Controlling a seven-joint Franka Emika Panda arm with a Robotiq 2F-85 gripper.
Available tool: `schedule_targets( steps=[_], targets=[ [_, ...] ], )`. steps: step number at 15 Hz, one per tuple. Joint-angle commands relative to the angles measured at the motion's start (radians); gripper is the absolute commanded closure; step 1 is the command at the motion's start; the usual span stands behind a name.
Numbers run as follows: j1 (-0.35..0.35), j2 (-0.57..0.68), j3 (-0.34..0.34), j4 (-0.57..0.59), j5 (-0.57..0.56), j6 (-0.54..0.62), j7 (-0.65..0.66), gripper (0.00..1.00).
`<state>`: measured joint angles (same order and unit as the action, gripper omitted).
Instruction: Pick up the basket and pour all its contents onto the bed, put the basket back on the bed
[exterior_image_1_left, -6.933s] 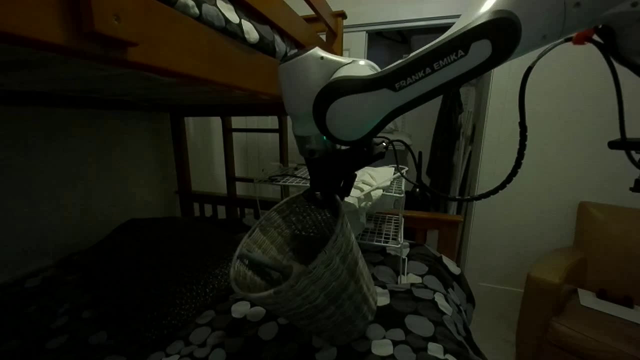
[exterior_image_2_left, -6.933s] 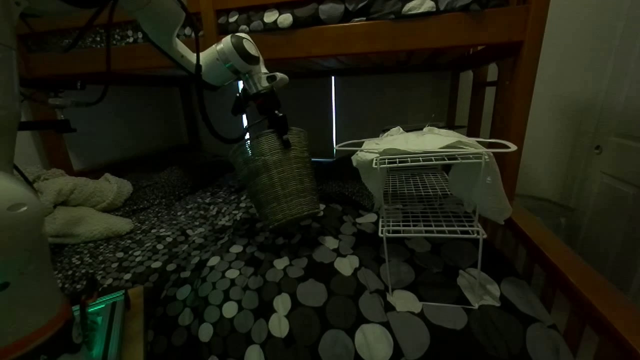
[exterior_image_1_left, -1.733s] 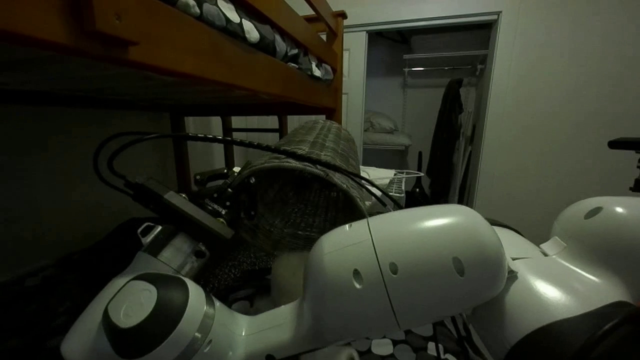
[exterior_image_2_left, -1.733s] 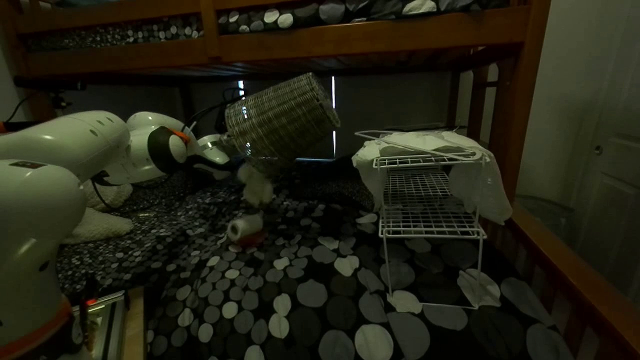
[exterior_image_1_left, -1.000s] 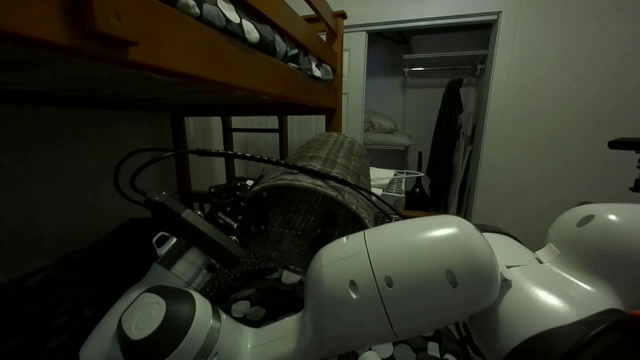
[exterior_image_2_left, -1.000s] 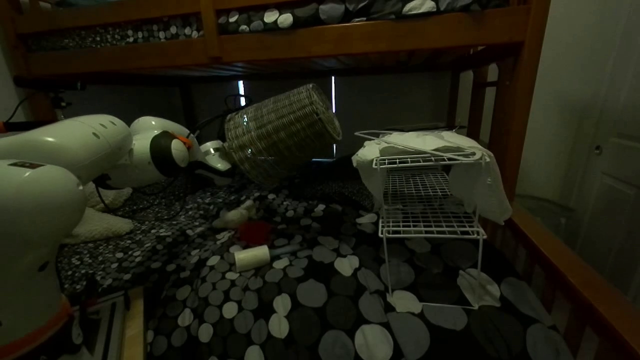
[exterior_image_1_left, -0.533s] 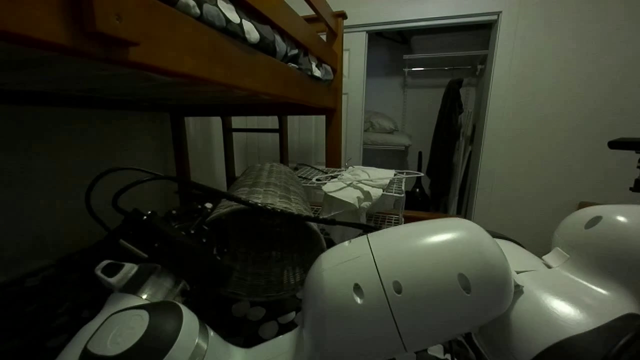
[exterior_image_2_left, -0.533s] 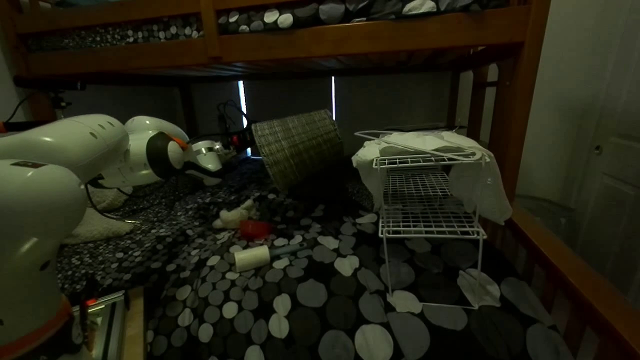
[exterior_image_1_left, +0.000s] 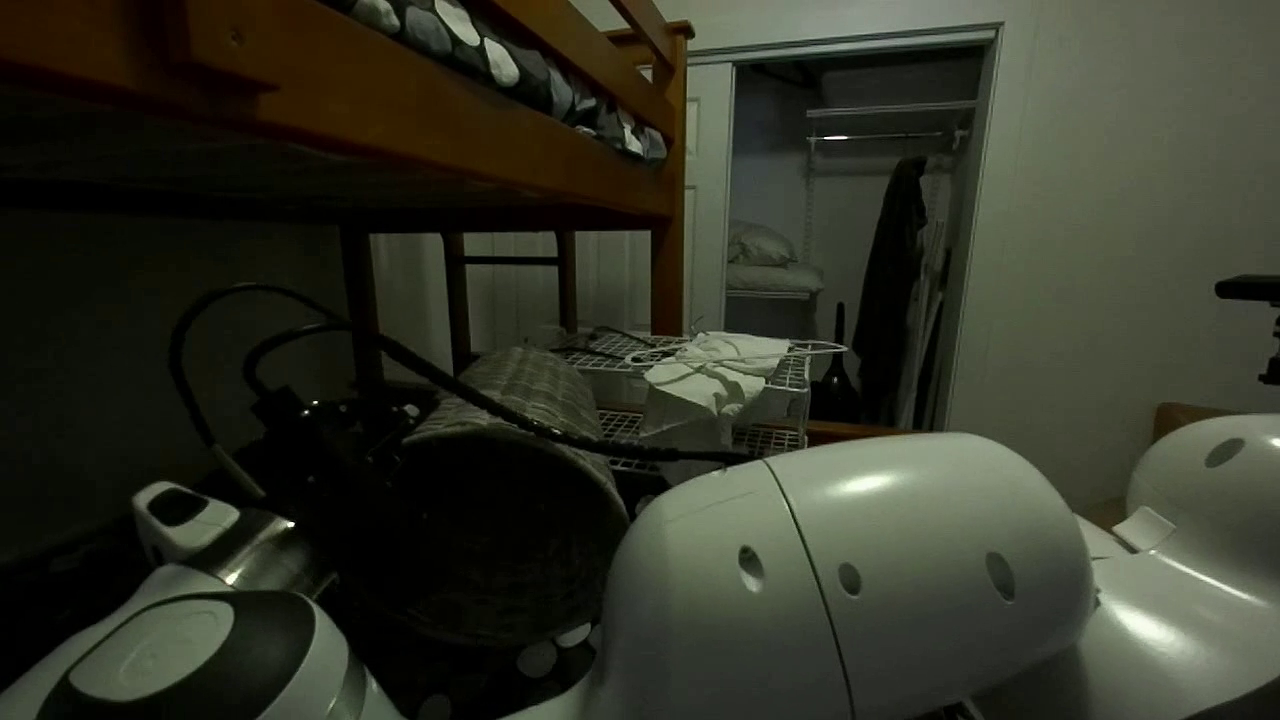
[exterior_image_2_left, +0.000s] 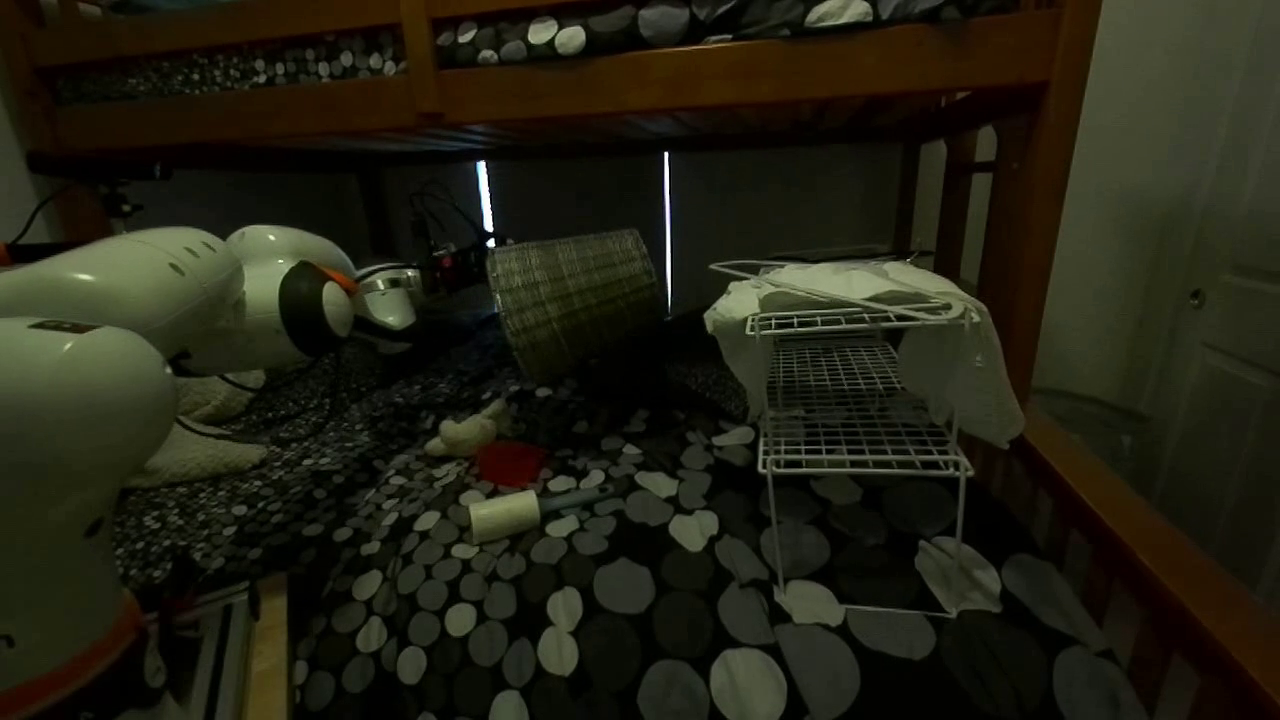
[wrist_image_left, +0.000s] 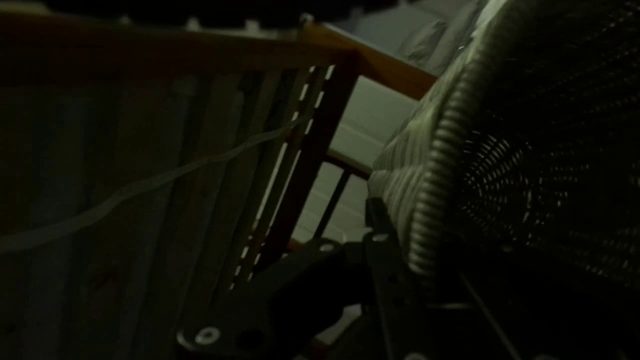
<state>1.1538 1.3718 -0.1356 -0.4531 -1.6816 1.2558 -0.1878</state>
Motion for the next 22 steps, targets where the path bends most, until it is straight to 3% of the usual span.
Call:
schedule_targets(
  steps=[1,7,9,10,11,12,14,15,17,18,22],
  targets=[
    [0.010,-0.058,0.019,-0.048,0.127,-0.164,0.086,0.97],
    [0.028,-0.065,-0.065,-0.049,0.107,-0.113,0.089,0.97],
    [0.026,-0.054,-0.074,-0.038,0.122,-0.147,0.127,0.97],
    [0.019,-0.050,-0.072,-0.045,0.140,-0.197,0.118,0.97],
    [0.017,-0.047,-0.053,-0.029,0.149,-0.132,0.114,0.97],
    [0.014,-0.038,-0.053,-0.018,0.154,-0.137,0.110,0.89],
    [0.011,-0.025,-0.053,-0.002,0.163,-0.135,0.102,0.89],
    [0.011,-0.021,-0.053,0.004,0.163,-0.132,0.101,0.97],
    [-0.011,-0.068,0.002,0.014,0.232,-0.067,0.182,0.97],
    [-0.014,-0.110,0.010,-0.033,0.261,-0.044,0.224,0.97],
    [-0.030,-0.148,0.028,-0.008,0.373,0.044,0.358,0.97]
  ],
)
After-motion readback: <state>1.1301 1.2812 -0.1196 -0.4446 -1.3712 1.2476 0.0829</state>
